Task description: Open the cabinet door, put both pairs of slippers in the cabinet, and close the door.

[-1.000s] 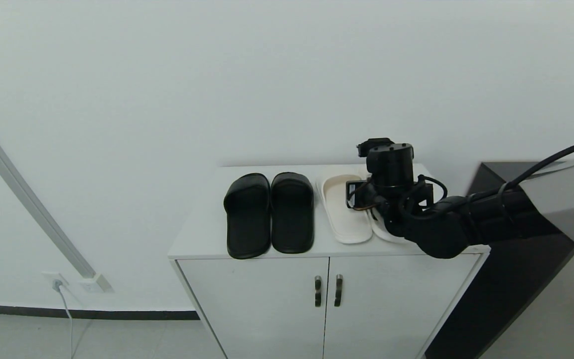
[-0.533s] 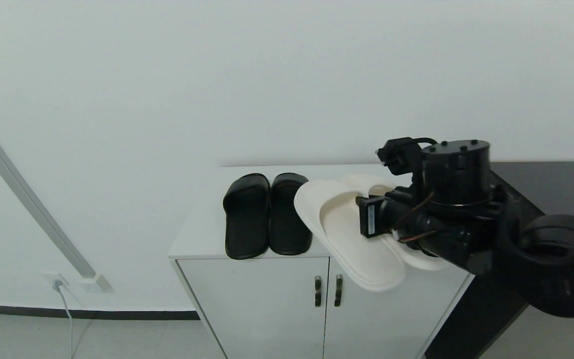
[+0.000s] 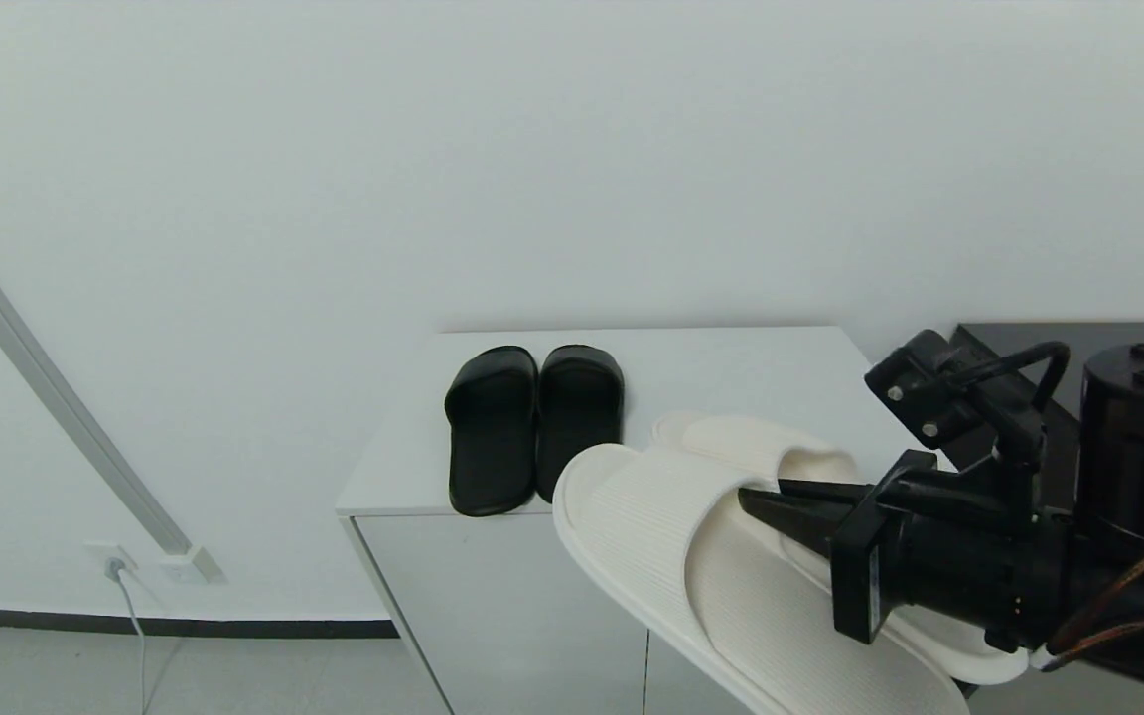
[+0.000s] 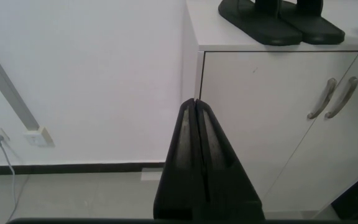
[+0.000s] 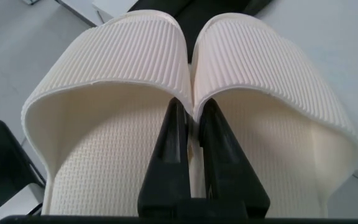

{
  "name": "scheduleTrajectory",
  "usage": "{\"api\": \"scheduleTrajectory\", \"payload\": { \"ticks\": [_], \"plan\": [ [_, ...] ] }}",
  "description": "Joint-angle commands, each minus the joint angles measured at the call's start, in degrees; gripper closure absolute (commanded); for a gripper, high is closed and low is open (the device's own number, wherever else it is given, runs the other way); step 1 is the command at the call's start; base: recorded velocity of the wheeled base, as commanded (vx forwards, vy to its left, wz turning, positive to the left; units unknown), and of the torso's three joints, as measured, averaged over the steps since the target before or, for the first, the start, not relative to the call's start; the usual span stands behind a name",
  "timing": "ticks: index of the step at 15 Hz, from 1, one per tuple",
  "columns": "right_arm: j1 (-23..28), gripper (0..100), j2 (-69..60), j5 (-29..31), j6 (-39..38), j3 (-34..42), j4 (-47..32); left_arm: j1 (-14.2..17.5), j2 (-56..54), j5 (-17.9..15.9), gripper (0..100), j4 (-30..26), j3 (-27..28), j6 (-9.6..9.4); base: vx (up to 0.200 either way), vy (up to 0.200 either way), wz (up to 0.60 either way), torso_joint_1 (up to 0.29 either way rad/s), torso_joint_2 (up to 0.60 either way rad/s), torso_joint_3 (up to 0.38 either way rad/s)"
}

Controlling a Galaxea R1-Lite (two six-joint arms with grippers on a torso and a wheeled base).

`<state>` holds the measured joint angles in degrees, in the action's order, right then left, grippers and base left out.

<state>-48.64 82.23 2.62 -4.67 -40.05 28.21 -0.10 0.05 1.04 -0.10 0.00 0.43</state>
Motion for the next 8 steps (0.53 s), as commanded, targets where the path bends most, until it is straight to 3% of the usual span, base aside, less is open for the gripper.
{"api": "scheduleTrajectory", "payload": {
  "ticks": [1,3,8],
  "plan": [
    [-0.3,100,-2.3,-0.2,0.2,1.1,0.0,0.0,0.0,0.0,100,0.0,0.0,0.01,0.000,0.000,0.00,0.000,0.00,0.000],
    [-0.4,100,-2.2,-0.2,0.9,1.4,0.0,0.0,0.0,0.0,100,0.0,0.0,0.01,0.000,0.000,0.00,0.000,0.00,0.000],
    [-0.4,100,-2.2,-0.2,1.0,2.1,0.0,0.0,0.0,0.0,100,0.0,0.0,0.01,-0.200,0.000,0.00,0.005,0.01,0.002]
  ]
}}
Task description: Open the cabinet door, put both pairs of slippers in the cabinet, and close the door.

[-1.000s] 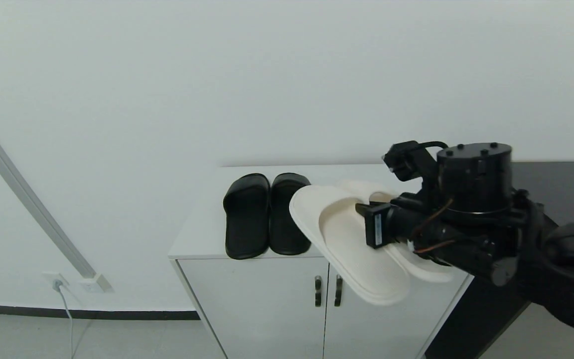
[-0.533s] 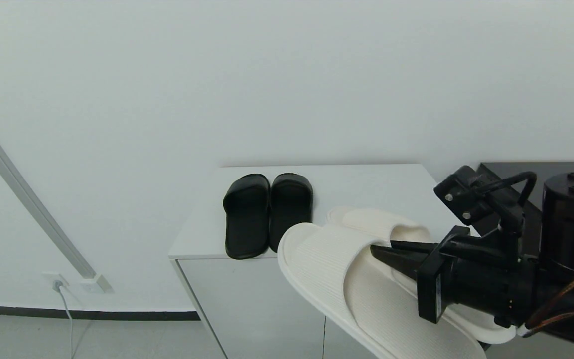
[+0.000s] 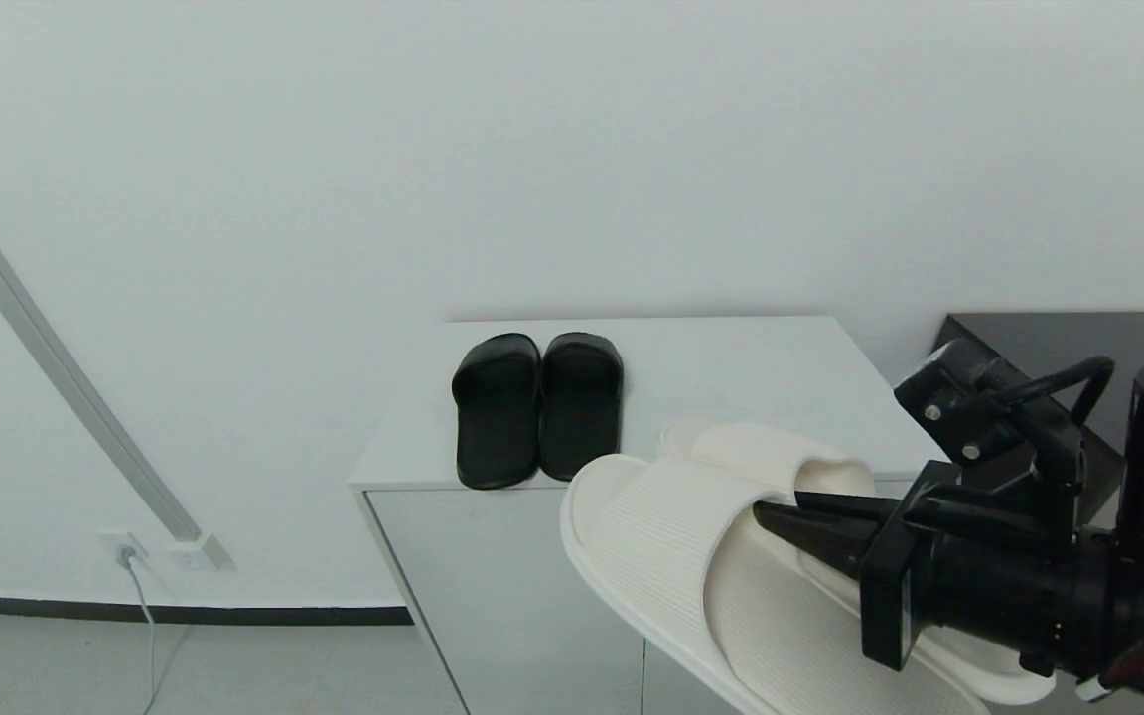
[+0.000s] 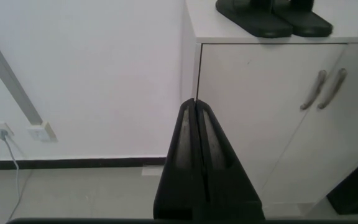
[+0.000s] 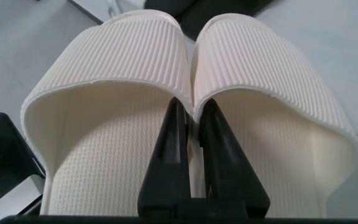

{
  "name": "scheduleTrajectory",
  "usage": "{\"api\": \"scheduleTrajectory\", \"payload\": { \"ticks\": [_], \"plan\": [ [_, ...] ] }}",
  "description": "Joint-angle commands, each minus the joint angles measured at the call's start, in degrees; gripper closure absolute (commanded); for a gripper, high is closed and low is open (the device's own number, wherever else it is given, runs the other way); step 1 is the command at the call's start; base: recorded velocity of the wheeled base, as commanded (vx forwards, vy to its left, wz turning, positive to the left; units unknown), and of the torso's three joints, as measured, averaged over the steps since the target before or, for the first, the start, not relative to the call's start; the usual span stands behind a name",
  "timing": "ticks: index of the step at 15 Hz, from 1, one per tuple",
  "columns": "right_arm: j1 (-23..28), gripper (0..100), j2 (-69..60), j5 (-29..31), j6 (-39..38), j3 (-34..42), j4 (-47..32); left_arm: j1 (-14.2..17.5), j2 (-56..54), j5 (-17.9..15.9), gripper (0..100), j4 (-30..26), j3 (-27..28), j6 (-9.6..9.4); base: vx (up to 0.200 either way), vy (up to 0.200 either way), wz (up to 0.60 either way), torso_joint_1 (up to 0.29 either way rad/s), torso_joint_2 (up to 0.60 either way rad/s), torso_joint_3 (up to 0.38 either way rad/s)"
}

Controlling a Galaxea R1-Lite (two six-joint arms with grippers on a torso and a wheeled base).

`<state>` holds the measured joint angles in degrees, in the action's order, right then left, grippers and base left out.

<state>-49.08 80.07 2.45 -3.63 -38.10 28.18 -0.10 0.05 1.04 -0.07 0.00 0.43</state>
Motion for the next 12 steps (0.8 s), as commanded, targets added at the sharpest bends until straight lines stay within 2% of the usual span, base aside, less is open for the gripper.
{"api": "scheduleTrajectory", "payload": {
  "ticks": [1,12],
  "plan": [
    [0.0,100,0.1,0.0,0.0,0.2,0.0,0.0,0.0,0.0,100,0.0,0.0,0.01,-0.200,0.000,0.00,-0.012,0.00,0.012],
    [0.5,100,0.4,0.0,1.9,1.5,0.3,0.0,0.0,0.0,100,0.0,0.0,0.10,0.000,0.000,0.00,0.000,0.00,0.000]
  ]
}}
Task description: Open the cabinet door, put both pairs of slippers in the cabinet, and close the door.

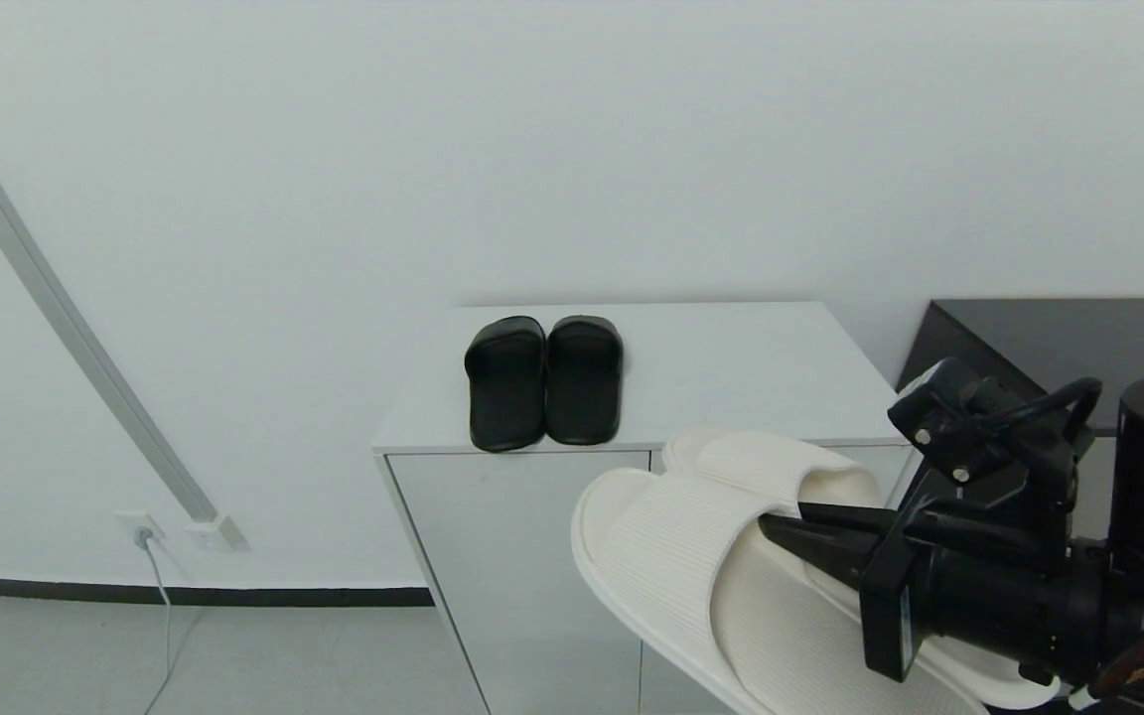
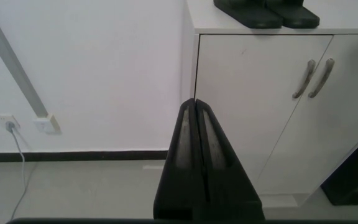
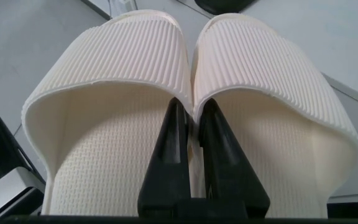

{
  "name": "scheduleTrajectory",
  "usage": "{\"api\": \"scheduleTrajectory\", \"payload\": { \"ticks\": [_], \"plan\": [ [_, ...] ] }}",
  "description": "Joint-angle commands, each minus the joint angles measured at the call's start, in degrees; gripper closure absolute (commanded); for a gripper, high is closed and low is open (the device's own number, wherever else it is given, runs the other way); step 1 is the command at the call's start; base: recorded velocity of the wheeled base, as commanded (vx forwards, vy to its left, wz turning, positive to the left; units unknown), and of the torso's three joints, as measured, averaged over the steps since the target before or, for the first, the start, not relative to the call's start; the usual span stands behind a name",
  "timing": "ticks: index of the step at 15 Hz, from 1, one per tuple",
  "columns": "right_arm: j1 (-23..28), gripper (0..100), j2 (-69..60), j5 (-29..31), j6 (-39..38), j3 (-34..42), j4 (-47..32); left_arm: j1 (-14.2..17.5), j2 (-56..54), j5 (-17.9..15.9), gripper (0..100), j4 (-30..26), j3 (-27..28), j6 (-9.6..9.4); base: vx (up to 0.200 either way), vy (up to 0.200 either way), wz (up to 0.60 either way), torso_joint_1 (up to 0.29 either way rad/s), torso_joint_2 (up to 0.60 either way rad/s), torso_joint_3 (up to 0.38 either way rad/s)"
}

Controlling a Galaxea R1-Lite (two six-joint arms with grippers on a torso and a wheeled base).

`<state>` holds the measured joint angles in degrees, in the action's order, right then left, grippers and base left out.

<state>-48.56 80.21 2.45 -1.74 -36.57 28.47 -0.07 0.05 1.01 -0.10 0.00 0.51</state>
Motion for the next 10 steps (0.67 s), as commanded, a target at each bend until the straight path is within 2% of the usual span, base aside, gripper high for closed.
{"api": "scheduleTrajectory", "payload": {
  "ticks": [1,4,10],
  "plan": [
    [0.0,100,0.3,0.0,0.0,0.2,-0.1,0.0,0.0,0.0,100,0.0,0.0,0.02,0.000,0.000,0.00,0.000,0.00,0.000],
    [0.0,100,0.3,-0.2,0.0,1.2,0.2,0.0,0.0,0.0,100,0.0,0.0,0.02,0.000,0.000,0.00,-0.043,0.10,0.050],
    [0.0,100,-0.2,-0.1,0.0,1.9,0.3,0.0,0.0,0.1,100,0.0,0.0,0.02,0.000,0.000,0.00,-0.211,0.51,0.289]
  ]
}}
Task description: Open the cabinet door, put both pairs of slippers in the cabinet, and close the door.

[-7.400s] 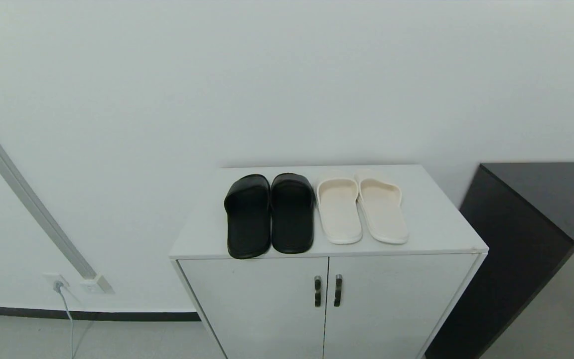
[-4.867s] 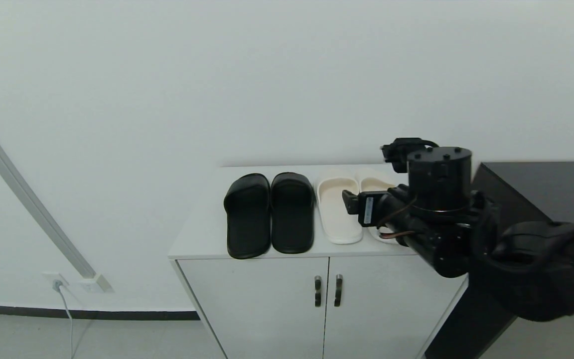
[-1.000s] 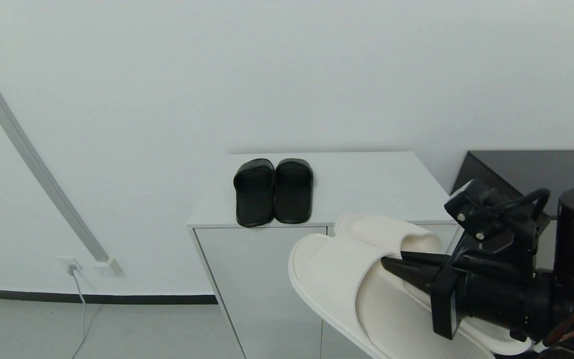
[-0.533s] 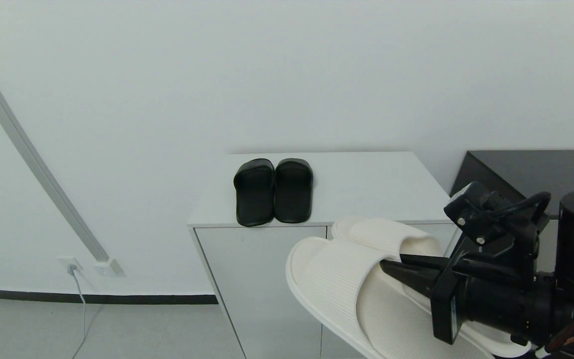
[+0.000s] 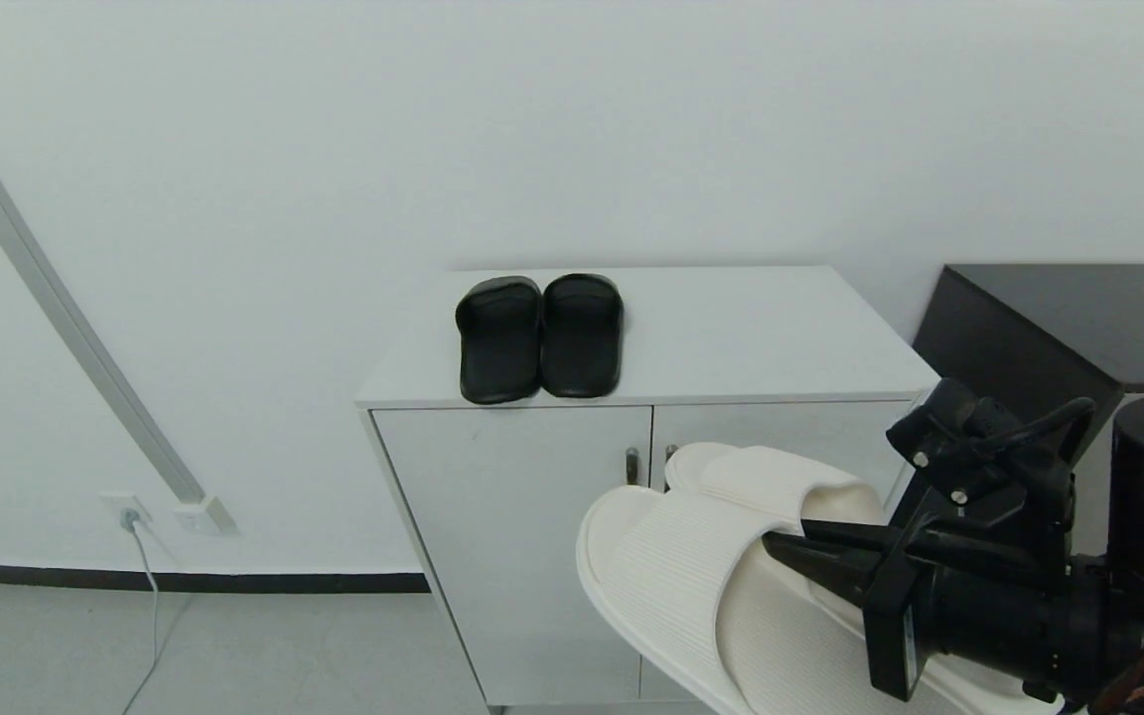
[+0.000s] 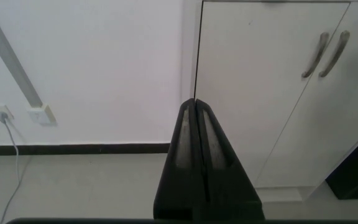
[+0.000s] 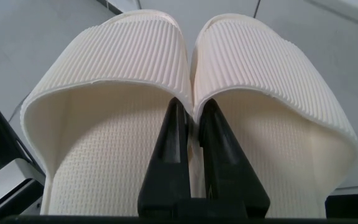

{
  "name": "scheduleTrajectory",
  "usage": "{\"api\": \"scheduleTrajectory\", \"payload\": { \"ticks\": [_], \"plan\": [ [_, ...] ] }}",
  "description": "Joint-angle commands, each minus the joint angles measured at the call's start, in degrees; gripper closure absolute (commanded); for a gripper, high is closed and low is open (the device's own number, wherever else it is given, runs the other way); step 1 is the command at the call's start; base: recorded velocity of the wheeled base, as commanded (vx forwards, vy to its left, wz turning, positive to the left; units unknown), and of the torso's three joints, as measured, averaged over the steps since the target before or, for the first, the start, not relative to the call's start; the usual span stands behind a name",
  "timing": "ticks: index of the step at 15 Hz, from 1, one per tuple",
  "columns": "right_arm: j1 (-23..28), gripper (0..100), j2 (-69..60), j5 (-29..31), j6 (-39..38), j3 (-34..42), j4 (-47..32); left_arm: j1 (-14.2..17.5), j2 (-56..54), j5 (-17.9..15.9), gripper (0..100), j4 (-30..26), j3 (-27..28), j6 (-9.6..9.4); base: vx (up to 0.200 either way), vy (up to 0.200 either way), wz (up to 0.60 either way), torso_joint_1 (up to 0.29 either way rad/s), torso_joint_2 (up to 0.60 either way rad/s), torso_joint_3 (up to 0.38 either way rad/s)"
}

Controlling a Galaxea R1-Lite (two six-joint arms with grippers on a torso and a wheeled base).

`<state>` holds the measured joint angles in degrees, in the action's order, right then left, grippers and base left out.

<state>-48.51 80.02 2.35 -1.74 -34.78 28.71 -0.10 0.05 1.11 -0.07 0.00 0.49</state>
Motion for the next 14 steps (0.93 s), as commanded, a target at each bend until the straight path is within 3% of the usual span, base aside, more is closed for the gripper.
{"api": "scheduleTrajectory", "payload": {
  "ticks": [1,2,3,14],
  "plan": [
    [0.0,100,0.0,0.0,0.0,0.2,0.0,0.0,0.0,-0.1,100,0.0,0.0,0.04,0.000,0.000,0.00,-0.203,0.54,0.320],
    [-0.1,100,0.0,0.0,0.0,0.2,0.0,0.0,0.0,-0.1,100,0.0,0.0,0.04,0.000,0.000,0.00,-0.212,0.53,0.330],
    [0.0,100,0.1,-0.1,0.0,0.2,0.0,0.0,0.0,-0.1,0,0.0,0.0,0.04,0.000,0.000,0.00,-0.207,0.51,0.310],
    [0.0,100,1.1,-0.1,-0.1,0.6,0.0,0.0,0.0,-0.1,0,0.1,0.0,-0.05,0.000,0.000,0.00,-0.168,0.50,0.320]
  ]
}}
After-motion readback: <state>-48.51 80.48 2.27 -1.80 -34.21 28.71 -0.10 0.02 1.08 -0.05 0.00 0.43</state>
